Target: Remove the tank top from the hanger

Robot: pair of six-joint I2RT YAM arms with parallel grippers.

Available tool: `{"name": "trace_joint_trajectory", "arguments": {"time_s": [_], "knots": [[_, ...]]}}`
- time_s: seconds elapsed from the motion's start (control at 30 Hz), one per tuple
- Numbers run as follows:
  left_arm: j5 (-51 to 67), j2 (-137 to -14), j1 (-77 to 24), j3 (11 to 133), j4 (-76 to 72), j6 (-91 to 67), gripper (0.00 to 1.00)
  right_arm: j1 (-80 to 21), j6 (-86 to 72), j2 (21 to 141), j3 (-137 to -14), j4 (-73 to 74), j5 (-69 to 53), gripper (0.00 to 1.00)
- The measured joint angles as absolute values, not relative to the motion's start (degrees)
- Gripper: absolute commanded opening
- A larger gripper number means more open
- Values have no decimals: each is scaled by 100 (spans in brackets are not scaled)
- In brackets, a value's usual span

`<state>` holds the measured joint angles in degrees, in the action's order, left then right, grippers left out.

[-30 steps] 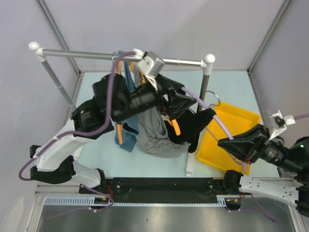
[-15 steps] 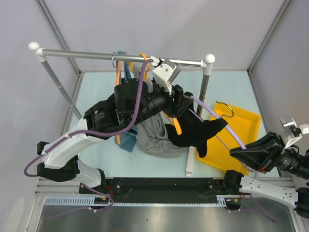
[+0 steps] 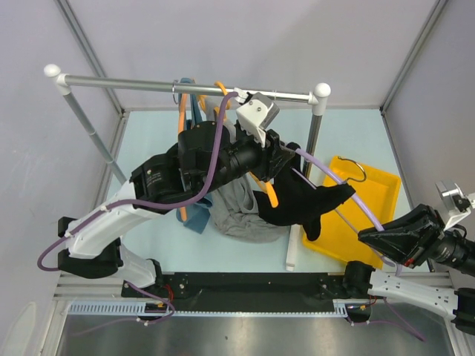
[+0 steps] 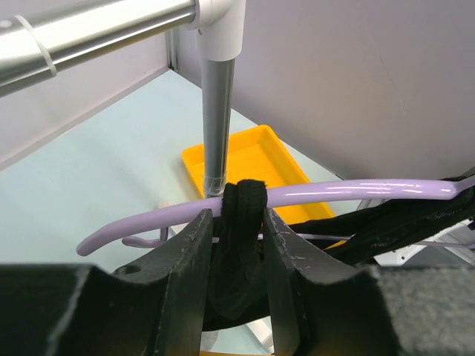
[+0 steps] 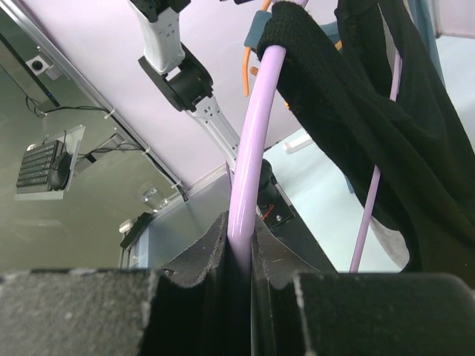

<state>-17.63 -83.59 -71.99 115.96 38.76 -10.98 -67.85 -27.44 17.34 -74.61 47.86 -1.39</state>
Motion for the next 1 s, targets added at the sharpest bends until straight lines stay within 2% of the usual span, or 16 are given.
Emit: {"name": "trace_joint_trajectory", "arguments": {"time_s": [0.2,0.43,1.0], "knots": [[-1625,-8344,-7199,11522,3870,-1083,27,-6801,-2775,1675,-7461,4768,-141,0],[-1704,-8344,-7199,11507,3870,-1026,0,-6801,-2849,1643,-7463,4781,-137,0],[-2794,-8344,-7199,11507,3872,-880,0,-6829,-2851,1363,-7723,5083,-176,0]]}}
